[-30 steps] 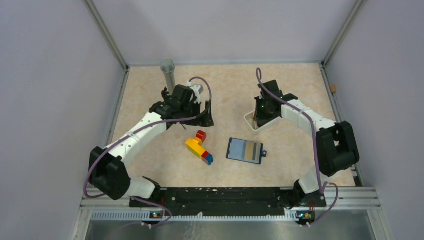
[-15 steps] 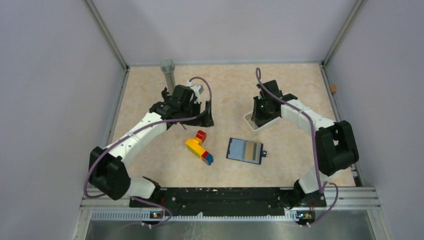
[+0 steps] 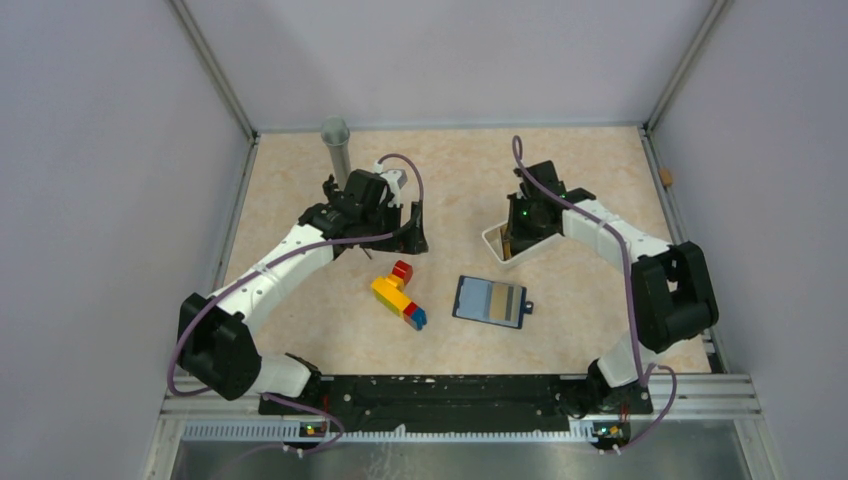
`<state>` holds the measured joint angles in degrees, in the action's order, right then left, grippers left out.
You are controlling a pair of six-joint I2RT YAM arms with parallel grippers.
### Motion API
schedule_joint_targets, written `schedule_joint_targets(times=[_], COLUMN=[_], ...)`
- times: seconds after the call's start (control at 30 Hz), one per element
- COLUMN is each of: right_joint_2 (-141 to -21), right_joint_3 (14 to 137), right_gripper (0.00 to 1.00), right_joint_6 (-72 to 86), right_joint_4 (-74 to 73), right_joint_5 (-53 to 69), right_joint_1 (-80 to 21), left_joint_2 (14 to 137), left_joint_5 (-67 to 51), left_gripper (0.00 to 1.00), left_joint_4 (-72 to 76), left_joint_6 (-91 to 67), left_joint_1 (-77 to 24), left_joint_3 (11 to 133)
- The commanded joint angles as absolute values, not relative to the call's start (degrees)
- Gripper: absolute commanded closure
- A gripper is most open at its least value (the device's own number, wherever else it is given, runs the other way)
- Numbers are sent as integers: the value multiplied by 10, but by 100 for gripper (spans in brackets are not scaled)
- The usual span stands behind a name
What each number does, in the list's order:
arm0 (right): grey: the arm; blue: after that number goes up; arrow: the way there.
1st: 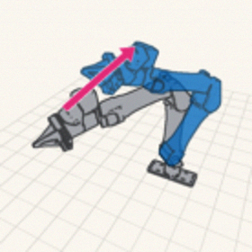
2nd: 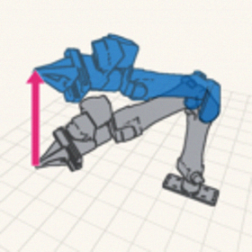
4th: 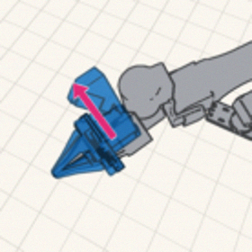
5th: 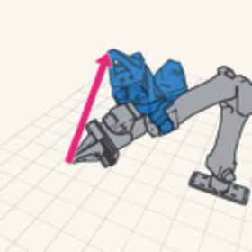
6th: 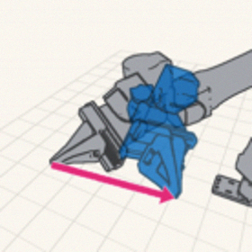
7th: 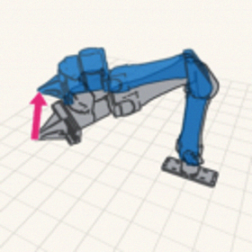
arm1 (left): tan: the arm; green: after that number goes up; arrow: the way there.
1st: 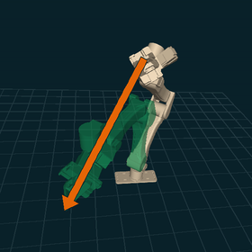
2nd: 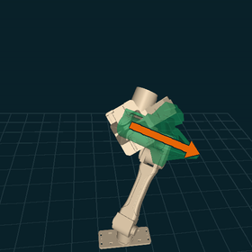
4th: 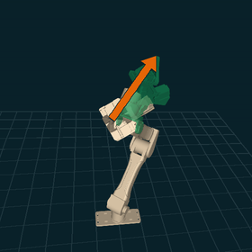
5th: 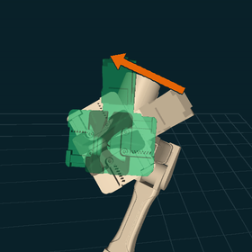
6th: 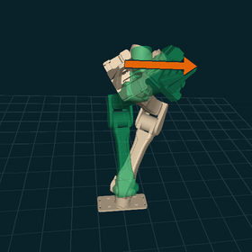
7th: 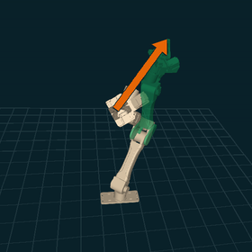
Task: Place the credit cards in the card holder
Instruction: Pick up the credit card from the storage box.
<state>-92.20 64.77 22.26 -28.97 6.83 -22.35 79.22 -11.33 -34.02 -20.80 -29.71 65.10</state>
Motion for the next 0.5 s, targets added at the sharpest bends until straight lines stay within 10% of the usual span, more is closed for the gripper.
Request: schedule_joint_targets(times=[0.0,0.47], right_joint_2=[-888,-678], right_joint_3=[656,594], right_gripper=[99,100], right_joint_6=[229,300], right_joint_4=[-298,-325], right_joint_5=[67,74], right_joint_1=[-225,-225], left_joint_2=[781,784], left_joint_5=[-120,-121], left_gripper=[1,6], left_joint_4=[-323,-256], left_joint_6=[-200,-270], left_joint_1=[-295,-361], left_joint_3=[648,613])
